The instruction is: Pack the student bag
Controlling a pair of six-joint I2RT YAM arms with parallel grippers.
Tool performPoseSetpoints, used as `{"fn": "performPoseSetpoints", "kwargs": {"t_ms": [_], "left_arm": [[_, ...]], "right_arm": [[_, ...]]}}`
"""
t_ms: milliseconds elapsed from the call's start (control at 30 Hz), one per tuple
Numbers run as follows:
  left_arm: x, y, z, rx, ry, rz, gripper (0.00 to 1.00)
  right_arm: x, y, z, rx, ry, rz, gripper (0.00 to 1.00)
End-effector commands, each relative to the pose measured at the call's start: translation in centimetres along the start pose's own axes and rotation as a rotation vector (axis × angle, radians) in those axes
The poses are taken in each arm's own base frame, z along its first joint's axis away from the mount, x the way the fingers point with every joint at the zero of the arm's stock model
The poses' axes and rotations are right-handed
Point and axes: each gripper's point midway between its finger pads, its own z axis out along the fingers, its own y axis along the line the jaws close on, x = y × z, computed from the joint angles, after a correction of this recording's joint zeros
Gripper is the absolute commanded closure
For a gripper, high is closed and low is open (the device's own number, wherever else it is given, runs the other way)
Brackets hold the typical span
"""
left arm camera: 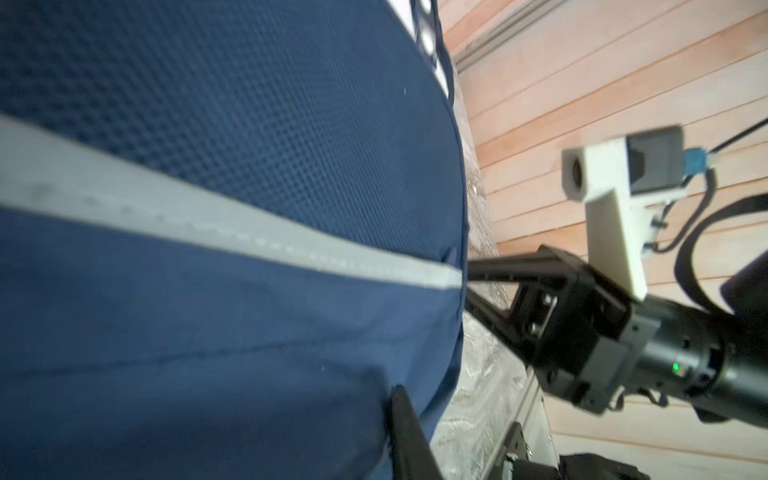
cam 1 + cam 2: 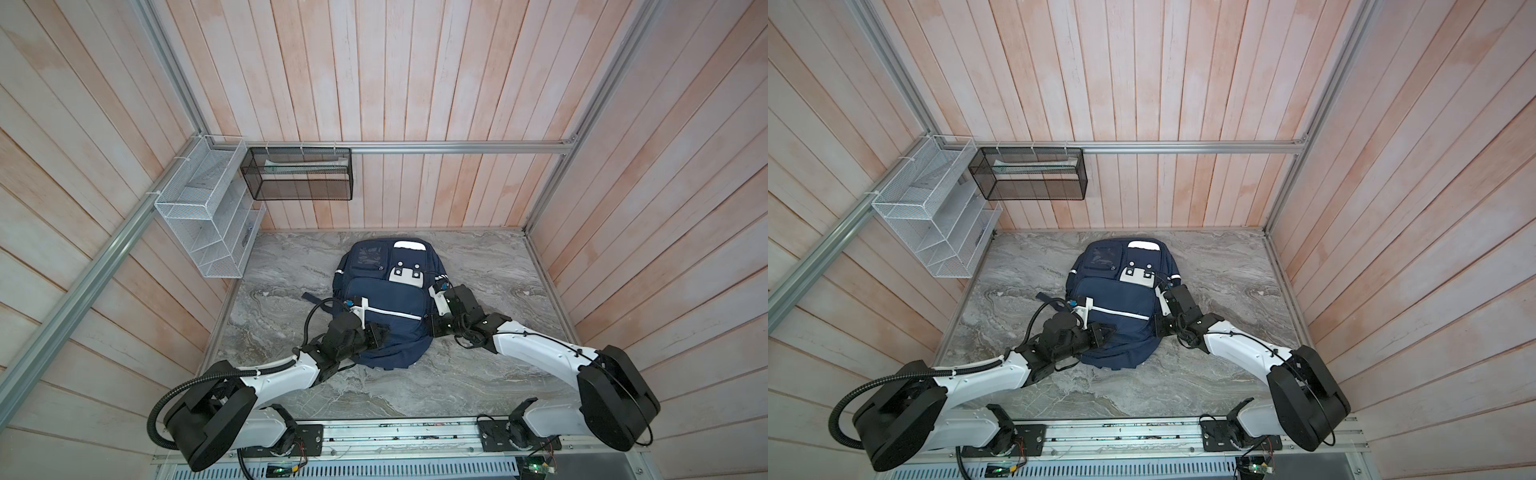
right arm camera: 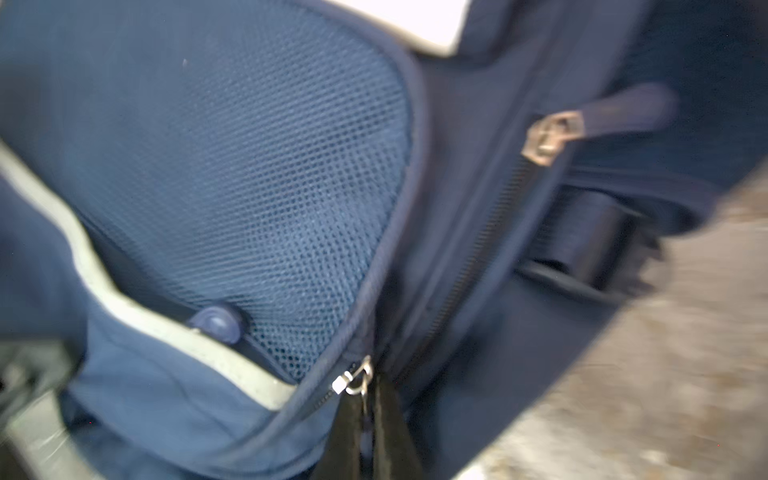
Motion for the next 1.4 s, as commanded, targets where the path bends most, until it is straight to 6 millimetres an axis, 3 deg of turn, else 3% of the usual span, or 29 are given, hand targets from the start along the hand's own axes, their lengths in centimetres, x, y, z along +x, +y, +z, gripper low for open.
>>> {"fn": "performPoseSetpoints", "kwargs": {"t_ms": [0, 67, 133, 200, 267, 367, 433, 467, 600, 700, 800, 867, 967, 1133, 1167, 1367], "left_arm": [[0.1, -1.7, 0.3, 0.038, 0.022, 0.028, 0.56], [-0.9, -2.3, -0.6, 0.034, -0.019, 0.043, 0.48], [-2.4, -3.4, -2.2, 0.040, -0.077, 0.080, 0.31], [-4.4, -4.5, -4.5, 0.018, -0.167, 0.164, 0.16], [-6.6, -3.8, -6.6, -0.077, -0.280, 0.283, 0.01], [-10.4, -0.6, -10.5, -0.317, -0.502, 0.491, 0.00], [-12.4, 2.3, -13.1, -0.462, -0.626, 0.542, 0.00], [-13.3, 3.9, -14.2, -0.506, -0.686, 0.552, 0.00], [-16.0, 11.5, -17.6, -0.754, -0.739, 0.474, 0.00], [-18.0, 14.2, -18.8, -0.835, -0.765, 0.507, 0.00], [-18.1, 17.7, -18.5, -0.836, -0.751, 0.492, 0.00], [-18.9, 18.9, -18.2, -0.838, -0.746, 0.472, 0.00], [-20.0, 17.8, -17.3, -0.758, -0.764, 0.549, 0.00], [-21.3, 19.6, -16.6, -0.690, -0.777, 0.519, 0.00], [-20.8, 19.4, -15.2, -0.659, -0.716, 0.560, 0.00], [-20.0, 19.0, -14.5, -0.632, -0.711, 0.615, 0.00]], "right_arm": [[-4.1, -3.5, -1.9, 0.161, -0.139, 0.030, 0.58], [-4.3, -2.8, -2.8, 0.126, -0.152, 0.023, 0.44], [-4.7, -3.4, -4.2, 0.161, -0.203, 0.033, 0.33], [-5.8, -5.4, -6.1, 0.249, -0.305, 0.059, 0.25], [-7.3, -7.5, -8.3, 0.324, -0.427, 0.057, 0.22], [-8.8, -11.3, -11.3, 0.429, -0.621, 0.054, 0.18], [-8.7, -14.6, -13.2, 0.518, -0.729, 0.135, 0.04], [-8.8, -16.1, -14.0, 0.534, -0.779, 0.161, 0.03], [-8.3, -19.3, -14.3, 0.569, -0.861, 0.102, 0.05], [-7.6, -20.6, -13.7, 0.636, -0.867, 0.031, 0.05], [-7.2, -21.7, -12.1, 0.662, -0.817, 0.004, 0.05], [-7.0, -22.0, -11.1, 0.658, -0.805, -0.025, 0.04], [-7.4, -21.9, -10.6, 0.629, -0.833, -0.051, 0.03], [-7.0, -22.8, -8.5, 0.529, -0.800, -0.045, 0.02], [-6.8, -22.6, -8.8, 0.524, -0.828, -0.047, 0.02], [-6.9, -22.7, -8.3, 0.518, -0.789, -0.052, 0.02]]}}
